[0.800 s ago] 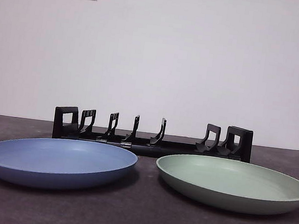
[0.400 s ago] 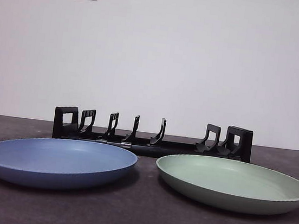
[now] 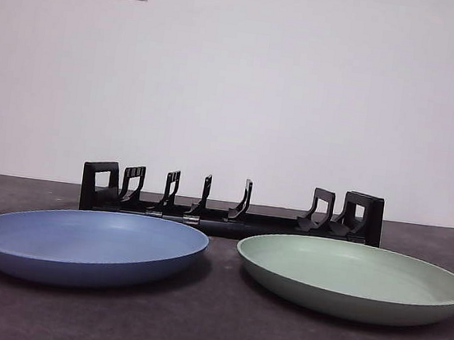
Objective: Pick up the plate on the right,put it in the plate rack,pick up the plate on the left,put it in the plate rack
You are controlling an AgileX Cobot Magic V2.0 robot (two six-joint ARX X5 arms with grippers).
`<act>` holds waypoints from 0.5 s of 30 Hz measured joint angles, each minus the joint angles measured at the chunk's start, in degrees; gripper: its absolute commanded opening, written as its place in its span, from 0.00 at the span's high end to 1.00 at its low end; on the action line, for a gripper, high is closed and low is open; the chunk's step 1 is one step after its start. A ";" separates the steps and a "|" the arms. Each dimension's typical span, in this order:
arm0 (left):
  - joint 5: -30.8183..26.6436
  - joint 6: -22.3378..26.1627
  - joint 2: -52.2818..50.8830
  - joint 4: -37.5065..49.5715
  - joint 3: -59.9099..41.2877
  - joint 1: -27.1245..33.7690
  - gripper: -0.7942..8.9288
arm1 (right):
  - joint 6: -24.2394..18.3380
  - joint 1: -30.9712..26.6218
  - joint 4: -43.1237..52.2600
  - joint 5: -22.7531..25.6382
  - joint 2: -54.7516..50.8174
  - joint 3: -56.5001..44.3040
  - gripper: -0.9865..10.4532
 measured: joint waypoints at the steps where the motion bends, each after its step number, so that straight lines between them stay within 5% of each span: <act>1: 0.39 0.13 0.07 0.02 0.00 -0.24 0.23 | 0.02 0.00 0.02 0.00 0.17 0.13 0.34; 15: 1.62 4.96 2.10 0.13 0.00 -3.93 0.23 | 0.59 0.00 -3.10 -0.09 10.01 0.33 0.34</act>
